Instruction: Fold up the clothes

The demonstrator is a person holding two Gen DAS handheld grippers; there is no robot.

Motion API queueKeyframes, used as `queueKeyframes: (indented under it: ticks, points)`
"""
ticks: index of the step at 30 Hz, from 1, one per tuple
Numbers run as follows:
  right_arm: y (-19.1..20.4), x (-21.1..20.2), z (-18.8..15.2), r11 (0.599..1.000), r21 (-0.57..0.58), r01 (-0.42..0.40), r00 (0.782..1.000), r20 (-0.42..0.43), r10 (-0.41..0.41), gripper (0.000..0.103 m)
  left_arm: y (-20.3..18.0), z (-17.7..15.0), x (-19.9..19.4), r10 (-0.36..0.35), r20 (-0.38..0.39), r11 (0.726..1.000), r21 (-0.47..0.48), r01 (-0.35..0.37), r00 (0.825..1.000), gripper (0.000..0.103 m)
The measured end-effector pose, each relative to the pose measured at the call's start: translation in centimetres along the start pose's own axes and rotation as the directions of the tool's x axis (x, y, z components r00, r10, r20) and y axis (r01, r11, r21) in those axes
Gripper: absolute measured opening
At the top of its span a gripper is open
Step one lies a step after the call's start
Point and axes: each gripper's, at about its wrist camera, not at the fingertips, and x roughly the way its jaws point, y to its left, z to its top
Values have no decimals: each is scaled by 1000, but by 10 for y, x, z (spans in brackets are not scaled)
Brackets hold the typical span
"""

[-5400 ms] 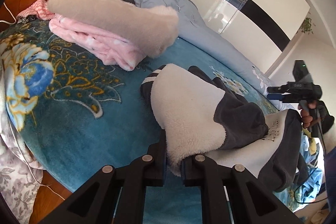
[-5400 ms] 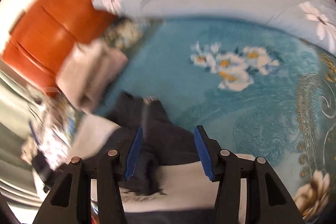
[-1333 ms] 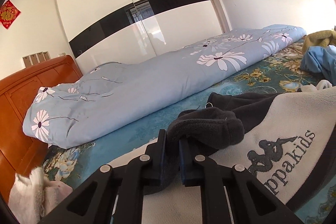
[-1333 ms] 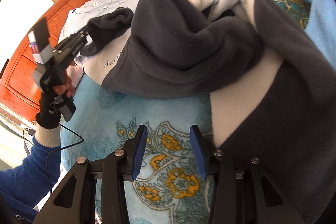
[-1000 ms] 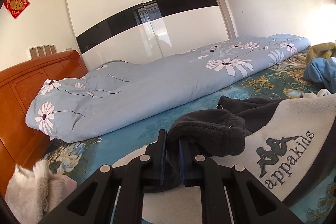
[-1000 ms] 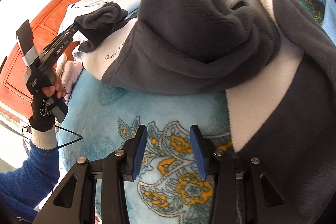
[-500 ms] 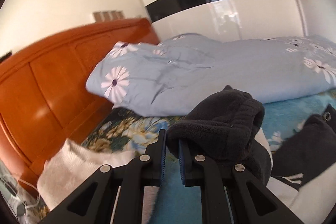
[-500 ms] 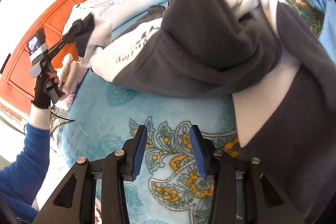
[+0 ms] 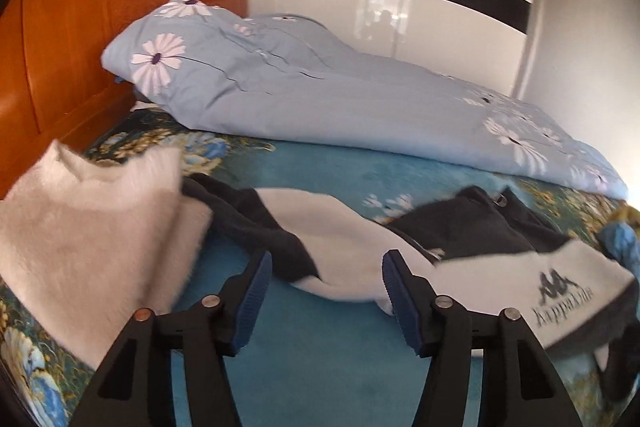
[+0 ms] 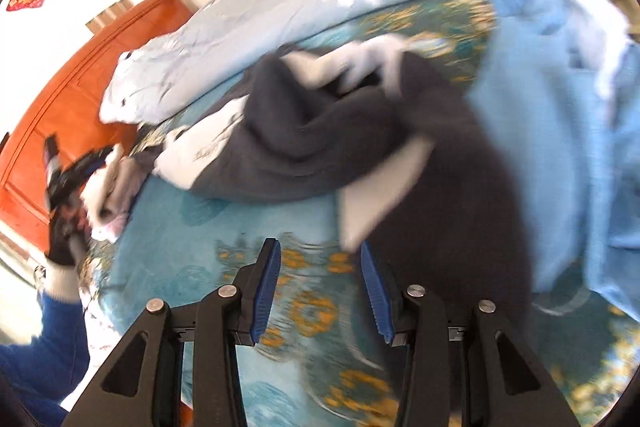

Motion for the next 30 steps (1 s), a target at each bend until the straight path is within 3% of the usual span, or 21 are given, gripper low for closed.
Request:
queueKeyframes:
  ticks: [3, 8, 12, 16, 20, 22, 23, 25, 26, 30]
  points:
    - [-25, -16, -16, 997, 59, 43, 999, 6, -43, 43, -29, -38, 0, -52, -58, 998, 26, 54, 997, 63]
    - [-52, -29, -40, 993, 121, 11, 1000, 20, -14, 43, -54, -80, 2, -67, -150, 998, 10, 69, 986, 64]
    - [-54, -43, -50, 991, 135, 12, 995, 96, -25, 43, -57, -95, -6, -56, -184, 998, -8, 56, 981, 63]
    - [-56, -58, -56, 991, 103, 91, 980, 166, -107, 43, -54, -96, -16, -45, -176, 999, -29, 40, 983, 64]
    - [-68, -34, -56, 987, 152, 58, 994, 83, -71, 45, -52, -97, -15, -76, -186, 994, -92, 60, 980, 64]
    - [-66, -33, -52, 985, 168, 33, 994, 96, -50, 45, -54, -99, -16, -96, -186, 991, -105, 78, 978, 64]
    - [-64, -33, -49, 986, 168, 22, 994, 100, -39, 41, -55, -100, -15, -96, -188, 992, -99, 79, 977, 64]
    - [-59, -34, -40, 987, 162, -1, 995, 102, -16, 12, -57, -101, -12, -93, -198, 993, -91, 76, 976, 64]
    - [-55, -35, -35, 989, 150, 7, 995, 93, -21, 6, -57, -102, -10, -96, -203, 992, -96, 78, 974, 64]
    - [-31, -49, -1, 996, 22, 82, 993, 80, -84, 5, -52, -105, -1, -127, -220, 986, -132, 100, 967, 64]
